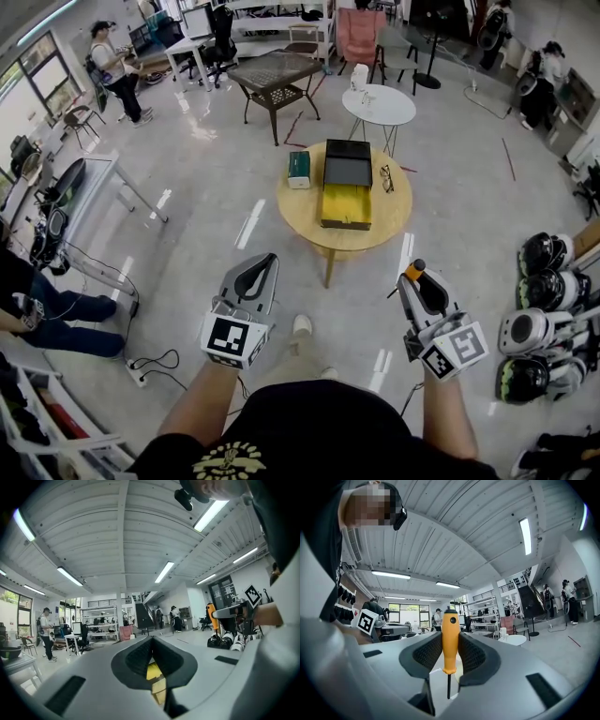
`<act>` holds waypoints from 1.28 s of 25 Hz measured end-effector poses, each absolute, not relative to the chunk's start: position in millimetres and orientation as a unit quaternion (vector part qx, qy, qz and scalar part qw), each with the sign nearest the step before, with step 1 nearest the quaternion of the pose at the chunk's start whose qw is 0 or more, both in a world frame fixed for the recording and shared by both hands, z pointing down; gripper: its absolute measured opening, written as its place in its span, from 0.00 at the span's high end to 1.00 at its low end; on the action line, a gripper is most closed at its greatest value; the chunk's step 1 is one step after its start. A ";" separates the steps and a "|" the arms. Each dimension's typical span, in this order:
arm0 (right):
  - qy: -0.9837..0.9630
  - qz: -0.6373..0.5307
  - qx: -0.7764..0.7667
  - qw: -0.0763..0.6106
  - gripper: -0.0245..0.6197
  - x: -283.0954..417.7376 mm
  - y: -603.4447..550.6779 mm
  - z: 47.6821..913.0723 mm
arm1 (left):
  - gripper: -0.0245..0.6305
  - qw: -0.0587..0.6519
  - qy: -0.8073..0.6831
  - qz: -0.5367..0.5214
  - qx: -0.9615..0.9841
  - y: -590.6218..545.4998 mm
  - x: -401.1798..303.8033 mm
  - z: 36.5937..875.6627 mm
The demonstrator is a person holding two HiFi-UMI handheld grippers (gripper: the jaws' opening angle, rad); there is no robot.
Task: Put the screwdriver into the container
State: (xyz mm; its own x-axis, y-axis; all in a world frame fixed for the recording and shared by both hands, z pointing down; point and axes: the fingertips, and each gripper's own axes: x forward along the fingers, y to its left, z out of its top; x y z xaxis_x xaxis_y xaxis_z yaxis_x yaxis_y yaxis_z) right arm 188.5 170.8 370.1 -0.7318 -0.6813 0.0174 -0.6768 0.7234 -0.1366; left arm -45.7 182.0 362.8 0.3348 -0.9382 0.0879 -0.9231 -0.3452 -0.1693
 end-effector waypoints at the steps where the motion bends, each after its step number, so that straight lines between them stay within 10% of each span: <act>1: 0.927 -0.068 -0.367 0.017 0.78 189.1 169.9 370.9 | 0.94 0.044 0.570 -0.085 -0.816 180.7 -45.1 362.7; 32: 0.912 -0.071 -0.403 -0.009 0.78 168.5 66.9 382.7 | 0.94 0.030 0.557 -0.093 -0.825 58.1 -66.9 384.3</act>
